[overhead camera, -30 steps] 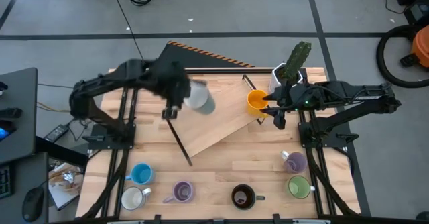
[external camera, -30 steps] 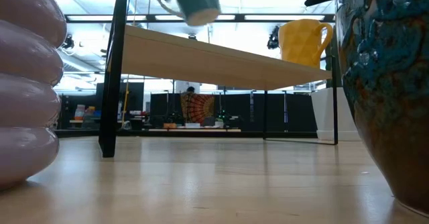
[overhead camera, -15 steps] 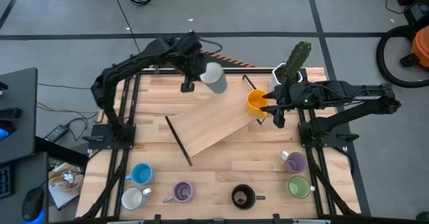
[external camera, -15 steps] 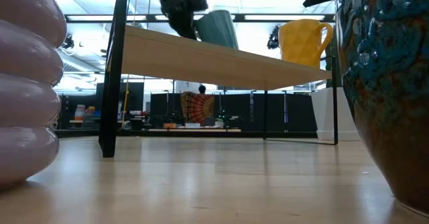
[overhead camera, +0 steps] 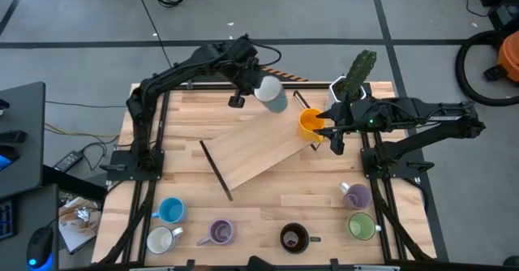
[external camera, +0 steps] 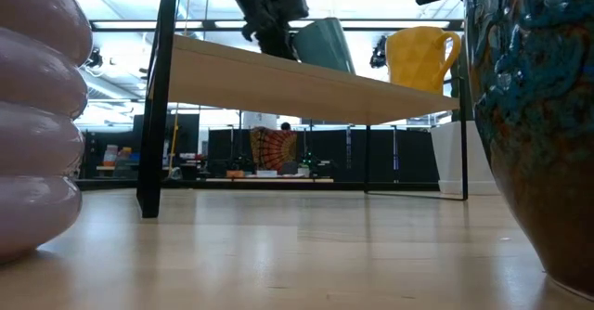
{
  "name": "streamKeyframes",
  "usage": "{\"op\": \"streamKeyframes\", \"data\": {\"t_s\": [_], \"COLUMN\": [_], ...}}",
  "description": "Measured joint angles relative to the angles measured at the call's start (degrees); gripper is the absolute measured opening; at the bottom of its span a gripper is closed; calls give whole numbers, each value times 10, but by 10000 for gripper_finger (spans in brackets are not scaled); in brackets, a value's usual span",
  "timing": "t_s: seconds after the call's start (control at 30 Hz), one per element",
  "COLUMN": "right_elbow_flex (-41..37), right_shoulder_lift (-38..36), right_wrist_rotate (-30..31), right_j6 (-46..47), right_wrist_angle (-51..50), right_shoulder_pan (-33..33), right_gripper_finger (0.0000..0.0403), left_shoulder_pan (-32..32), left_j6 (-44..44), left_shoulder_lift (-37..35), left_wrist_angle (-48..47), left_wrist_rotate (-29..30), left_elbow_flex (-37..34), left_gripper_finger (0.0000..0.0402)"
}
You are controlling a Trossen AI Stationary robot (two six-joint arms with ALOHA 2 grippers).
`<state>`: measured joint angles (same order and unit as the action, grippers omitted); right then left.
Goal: Place coffee mugs
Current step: Put the blue mug on the shelf
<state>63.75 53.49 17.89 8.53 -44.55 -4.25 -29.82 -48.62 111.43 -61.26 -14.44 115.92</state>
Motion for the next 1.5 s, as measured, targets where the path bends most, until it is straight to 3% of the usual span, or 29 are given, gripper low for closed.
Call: {"op": "streamKeyframes", "data": {"t_s": [0.47, 0.7, 1.13, 1.5], "right_elbow_flex": [0, 0, 0, 0], "right_shoulder_lift": [0, 0, 0, 0], "right_wrist_rotate": [0, 0, 0, -1], "right_j6": [-12, -11, -10, -9], "right_wrist_angle": [22, 23, 25, 25], "right_shoulder_pan": [0, 0, 0, 0], "right_gripper_finger": [236, 236, 236, 236], "left_shoulder_pan": [1, 11, 20, 20], "left_j6": [-76, -76, -82, -90], "left_shoulder_lift": [12, 12, 33, 44], "left_wrist_angle": [61, 38, 31, 72], "left_wrist_rotate": [-13, -9, -66, -77], "left_elbow_flex": [0, -1, -1, -1], "left_gripper_finger": [58, 54, 53, 55]}}
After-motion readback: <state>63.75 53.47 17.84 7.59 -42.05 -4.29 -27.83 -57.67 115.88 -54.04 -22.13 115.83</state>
